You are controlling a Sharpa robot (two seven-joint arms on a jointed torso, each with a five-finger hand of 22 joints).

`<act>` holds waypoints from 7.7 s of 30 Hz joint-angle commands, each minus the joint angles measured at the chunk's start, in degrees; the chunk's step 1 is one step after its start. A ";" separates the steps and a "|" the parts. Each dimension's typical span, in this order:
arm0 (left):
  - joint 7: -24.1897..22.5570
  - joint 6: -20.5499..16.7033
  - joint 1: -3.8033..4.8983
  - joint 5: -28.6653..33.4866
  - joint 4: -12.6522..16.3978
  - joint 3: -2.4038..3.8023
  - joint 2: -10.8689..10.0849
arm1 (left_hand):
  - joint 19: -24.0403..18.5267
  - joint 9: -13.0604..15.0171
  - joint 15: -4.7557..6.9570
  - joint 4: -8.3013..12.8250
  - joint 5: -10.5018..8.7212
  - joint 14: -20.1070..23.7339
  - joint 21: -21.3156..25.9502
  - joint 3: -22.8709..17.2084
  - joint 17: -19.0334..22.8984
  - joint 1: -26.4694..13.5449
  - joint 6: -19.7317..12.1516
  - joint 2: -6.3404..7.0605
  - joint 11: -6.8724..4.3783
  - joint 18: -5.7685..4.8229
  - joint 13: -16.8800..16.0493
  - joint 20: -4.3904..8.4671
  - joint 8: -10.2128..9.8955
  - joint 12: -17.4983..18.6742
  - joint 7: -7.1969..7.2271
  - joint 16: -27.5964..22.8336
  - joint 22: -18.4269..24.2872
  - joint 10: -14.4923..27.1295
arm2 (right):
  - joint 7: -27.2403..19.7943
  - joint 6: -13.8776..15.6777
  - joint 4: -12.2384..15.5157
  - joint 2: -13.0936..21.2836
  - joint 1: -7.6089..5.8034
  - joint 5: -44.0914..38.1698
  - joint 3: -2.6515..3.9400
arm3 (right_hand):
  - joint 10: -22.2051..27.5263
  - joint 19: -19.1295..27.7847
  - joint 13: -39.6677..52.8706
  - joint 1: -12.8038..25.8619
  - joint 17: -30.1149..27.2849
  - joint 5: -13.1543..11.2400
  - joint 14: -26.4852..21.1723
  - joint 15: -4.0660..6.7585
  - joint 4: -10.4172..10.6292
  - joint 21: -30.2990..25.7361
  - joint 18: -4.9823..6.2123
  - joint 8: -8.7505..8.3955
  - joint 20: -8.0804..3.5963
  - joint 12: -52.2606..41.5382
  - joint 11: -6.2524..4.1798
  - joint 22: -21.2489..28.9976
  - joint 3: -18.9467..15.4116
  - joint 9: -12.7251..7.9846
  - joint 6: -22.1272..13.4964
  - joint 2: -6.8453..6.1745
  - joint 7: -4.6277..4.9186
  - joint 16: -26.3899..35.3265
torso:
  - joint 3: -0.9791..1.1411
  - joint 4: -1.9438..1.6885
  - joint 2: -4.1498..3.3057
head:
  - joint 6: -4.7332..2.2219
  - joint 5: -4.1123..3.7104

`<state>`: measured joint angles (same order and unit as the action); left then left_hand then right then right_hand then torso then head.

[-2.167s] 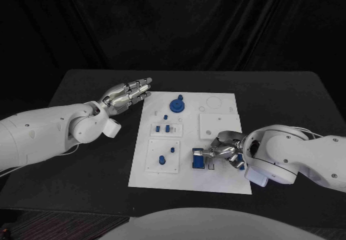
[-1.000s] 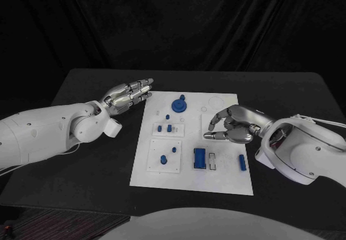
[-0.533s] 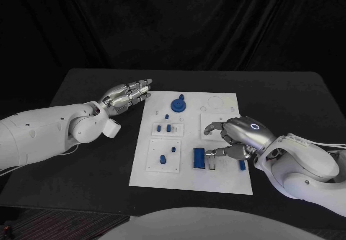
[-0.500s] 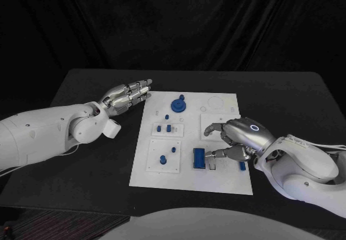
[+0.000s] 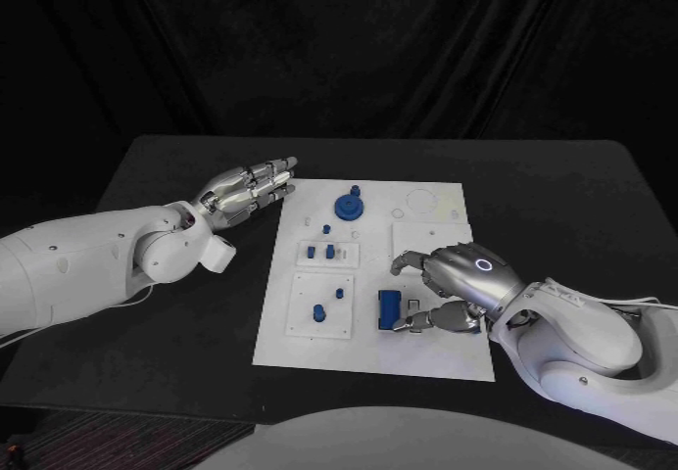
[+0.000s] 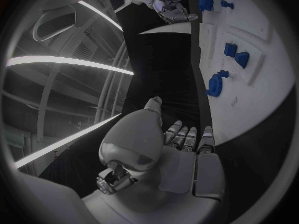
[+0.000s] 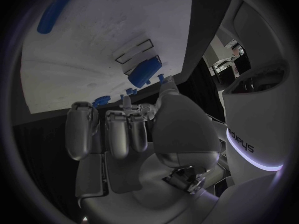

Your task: Assemble the parts on the task board

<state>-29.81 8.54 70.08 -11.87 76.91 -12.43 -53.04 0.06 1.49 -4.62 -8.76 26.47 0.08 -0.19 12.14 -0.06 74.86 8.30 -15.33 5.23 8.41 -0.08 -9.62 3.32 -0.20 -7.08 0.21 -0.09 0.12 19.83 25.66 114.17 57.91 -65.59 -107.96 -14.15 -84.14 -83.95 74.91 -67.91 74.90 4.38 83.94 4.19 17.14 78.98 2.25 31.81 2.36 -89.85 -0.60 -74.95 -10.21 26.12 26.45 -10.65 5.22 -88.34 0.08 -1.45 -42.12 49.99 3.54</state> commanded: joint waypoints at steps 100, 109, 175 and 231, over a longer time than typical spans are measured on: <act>0.20 2.10 -0.56 0.15 -0.78 0.05 0.22 | -0.06 0.15 -0.97 1.25 0.28 -0.08 0.19 -0.18 0.06 0.04 0.61 -0.44 0.75 0.60 0.08 -0.90 0.45 0.20 -0.64 -0.21 0.09 -0.12 | 1.61 -4.48 0.17 -1.67 1.43 0.44 0.02 | -5.86 0.07 15.09 6.07 10.92 63.49 4.99 0.20 -0.37 -2.21 0.73 21.13 -0.27 -0.15 -0.44 -11.15 9.59 -5.03 -6.10 5.67 -0.95 0.17 | -0.09 0.00 0.01 | 0.01 -0.16; 0.47 2.28 -0.56 0.15 -0.75 0.05 0.16 | -0.06 0.17 -1.05 1.33 0.27 -0.08 0.19 -0.15 0.06 -0.11 0.71 -0.49 0.79 0.61 0.08 -1.02 0.50 0.20 -0.66 -0.21 0.09 -0.12 | 2.14 -5.38 0.41 -1.57 1.63 0.46 0.02 | -5.86 0.35 15.09 6.29 10.66 61.74 4.90 0.07 -0.37 -2.72 0.83 19.74 -0.19 -0.15 -0.26 -11.00 10.75 -6.06 -8.30 4.97 -0.73 0.29 | -0.07 -0.03 0.02 | 0.01 -0.12; 1.11 2.31 -0.64 0.15 -0.79 0.05 -0.29 | -0.06 0.41 -1.42 2.22 0.34 -0.08 0.19 -0.03 0.06 -0.76 2.38 -0.54 1.34 0.65 -0.07 -1.42 1.37 0.03 -1.18 -0.21 0.09 -0.44 | 2.10 0.13 1.92 5.47 -7.42 21.24 0.05 | -5.86 1.30 15.09 8.33 9.29 11.31 4.47 -1.49 -0.45 -4.60 1.22 14.50 1.33 -0.15 1.47 -10.46 1.64 -18.87 -4.74 11.15 1.27 0.91 | -0.07 -0.10 0.02 | 0.01 0.42; 1.03 1.95 -0.63 0.16 -0.92 0.06 0.47 | -0.06 0.49 -1.63 3.33 0.86 -0.08 0.19 -0.21 0.06 -0.82 3.33 -0.80 1.71 0.64 -0.31 -1.60 1.88 -0.22 -1.50 -0.21 0.09 -1.06 | 21.29 -30.95 0.24 7.01 -9.88 30.30 -0.01 | -5.86 -0.11 15.09 -2.51 5.85 15.70 4.29 2.16 -1.40 -5.06 1.12 3.16 -2.25 -0.15 -2.40 -10.59 -4.11 -10.13 30.56 15.66 -4.27 3.34 | -0.09 -0.19 -0.05 | 0.01 -1.02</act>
<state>-27.87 10.10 69.51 -11.89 75.92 -12.42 -52.68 0.06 1.92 -5.84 -5.84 26.94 0.08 -0.19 11.90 -0.08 74.40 11.17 -15.79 6.55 8.42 -0.32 -10.85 4.98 -0.20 -7.89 0.21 -0.06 -0.80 38.95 -5.99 114.43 64.93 -75.63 -75.89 -14.16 -84.04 -83.64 74.97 -70.09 74.90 19.76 83.95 6.04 16.19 74.16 3.94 35.03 0.20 -89.86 -2.96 -74.93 -14.31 15.94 57.35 5.05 1.07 -85.02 -0.05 -1.65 -42.13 49.99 2.48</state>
